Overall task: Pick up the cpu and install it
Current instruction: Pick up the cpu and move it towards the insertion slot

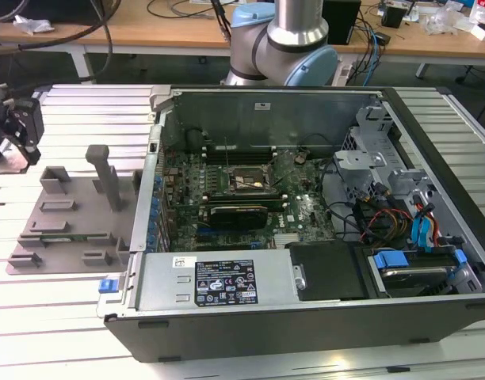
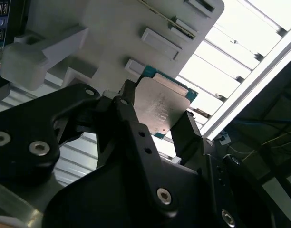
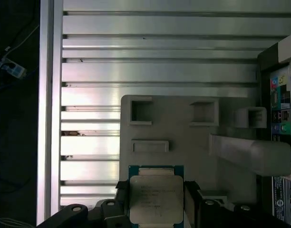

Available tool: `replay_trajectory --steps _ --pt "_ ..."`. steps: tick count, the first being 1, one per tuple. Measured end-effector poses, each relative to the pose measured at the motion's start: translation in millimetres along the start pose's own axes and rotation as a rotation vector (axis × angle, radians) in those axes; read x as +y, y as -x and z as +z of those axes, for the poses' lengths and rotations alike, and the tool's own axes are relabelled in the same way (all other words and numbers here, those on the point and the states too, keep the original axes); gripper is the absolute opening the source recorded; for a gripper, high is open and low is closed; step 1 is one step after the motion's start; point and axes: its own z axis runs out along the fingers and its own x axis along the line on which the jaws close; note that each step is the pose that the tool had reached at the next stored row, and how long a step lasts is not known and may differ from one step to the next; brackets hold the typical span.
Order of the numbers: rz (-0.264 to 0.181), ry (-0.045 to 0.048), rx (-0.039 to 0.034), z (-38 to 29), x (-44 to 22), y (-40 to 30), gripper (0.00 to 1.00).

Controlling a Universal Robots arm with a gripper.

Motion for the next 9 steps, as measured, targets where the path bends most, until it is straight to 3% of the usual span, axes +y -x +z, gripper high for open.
replay_trajectory --steps 9 --pt "0.0 0.0 0.0001 -27.9 1.2 0.4 0.55"
